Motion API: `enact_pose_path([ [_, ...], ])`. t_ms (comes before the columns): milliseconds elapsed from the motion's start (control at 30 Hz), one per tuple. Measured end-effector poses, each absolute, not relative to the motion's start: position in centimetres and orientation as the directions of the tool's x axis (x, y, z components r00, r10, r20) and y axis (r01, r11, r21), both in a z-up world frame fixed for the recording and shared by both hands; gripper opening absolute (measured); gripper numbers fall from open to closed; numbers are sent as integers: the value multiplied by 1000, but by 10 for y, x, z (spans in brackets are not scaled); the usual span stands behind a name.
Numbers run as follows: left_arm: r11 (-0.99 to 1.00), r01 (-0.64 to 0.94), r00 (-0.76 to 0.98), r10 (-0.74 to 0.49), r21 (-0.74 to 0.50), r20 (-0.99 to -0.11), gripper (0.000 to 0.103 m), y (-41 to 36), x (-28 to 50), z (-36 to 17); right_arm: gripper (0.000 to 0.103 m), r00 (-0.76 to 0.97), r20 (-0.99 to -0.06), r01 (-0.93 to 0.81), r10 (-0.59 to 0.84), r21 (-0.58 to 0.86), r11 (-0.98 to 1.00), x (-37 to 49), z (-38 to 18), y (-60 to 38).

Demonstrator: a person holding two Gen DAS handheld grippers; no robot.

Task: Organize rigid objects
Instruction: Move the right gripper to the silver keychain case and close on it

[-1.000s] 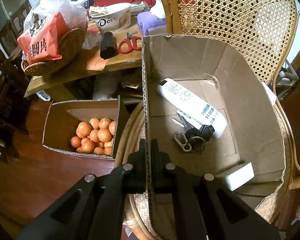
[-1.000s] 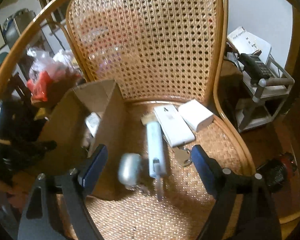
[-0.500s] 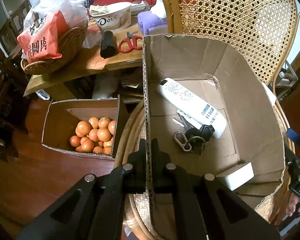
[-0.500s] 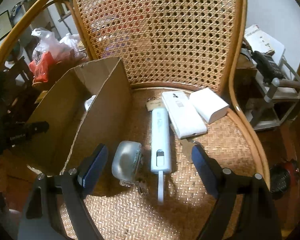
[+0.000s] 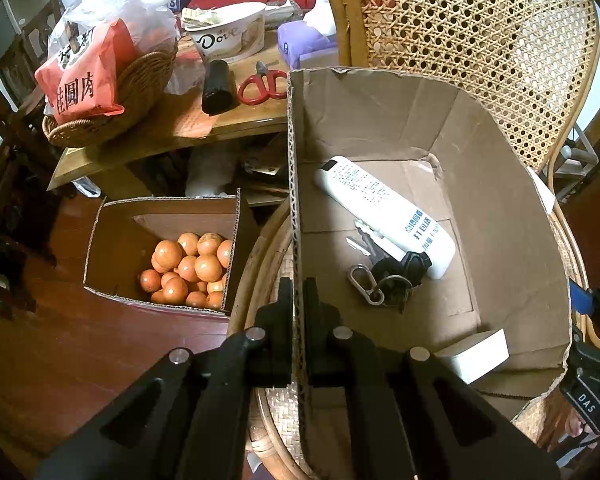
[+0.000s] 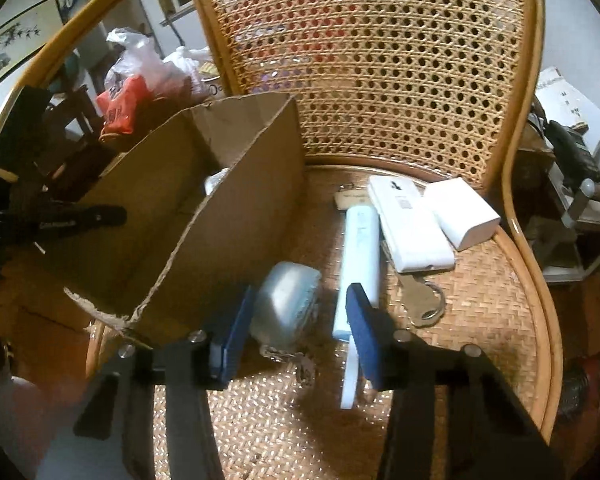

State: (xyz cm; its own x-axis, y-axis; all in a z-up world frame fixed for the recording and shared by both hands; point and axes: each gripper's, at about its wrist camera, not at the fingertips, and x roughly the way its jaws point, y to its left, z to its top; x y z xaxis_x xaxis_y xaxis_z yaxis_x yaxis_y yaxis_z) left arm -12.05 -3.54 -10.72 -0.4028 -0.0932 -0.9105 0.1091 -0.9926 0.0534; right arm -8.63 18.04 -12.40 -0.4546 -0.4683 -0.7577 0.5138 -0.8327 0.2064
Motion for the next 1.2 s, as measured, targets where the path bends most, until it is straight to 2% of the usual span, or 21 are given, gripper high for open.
enact_pose_path([
  [200, -993, 108, -402, -89, 50, -911, 5, -36, -120, -107, 51, -442, -757, 517, -482, 224, -826, -86, -125, 178],
  [233, -993, 108, -402, -90, 50, -911, 5, -36, -121, -107, 49, -441, -755, 516, -486, 230, -825, -86, -126, 178],
  [267, -993, 108, -403, -91, 51, -911, 4, -36, -121, -107, 39, -441, -752, 515, -489, 235, -824, -86, -126, 177],
  [367, -993, 103, -405, -91, 54, -910, 3, -36, -121, -107, 27, -453, -744, 526, -492, 222, -821, -85, -124, 174],
  [433, -993, 102, -406, -93, 56, -909, 3, -35, -120, -106, 26, -448, -739, 539, -503, 227, -811, -84, -123, 170],
  [900, -993, 104, -406, -92, 55, -909, 4, -35, -120, -106, 27, -427, -769, 539, -476, 207, -817, -87, -122, 163],
  [1000, -993, 103, -406, -93, 55, -909, 4, -36, -120, -106, 35, -411, -781, 558, -471, 193, -807, -85, -122, 164],
  [1033, -993, 104, -406, -92, 55, -909, 4, -36, -120, -106, 41, -409, -782, 572, -470, 181, -800, -84, -123, 164],
  [1200, -993, 105, -405, -94, 56, -909, 4, -35, -119, -106, 41, -417, -793, 572, -443, 149, -806, -83, -132, 162],
])
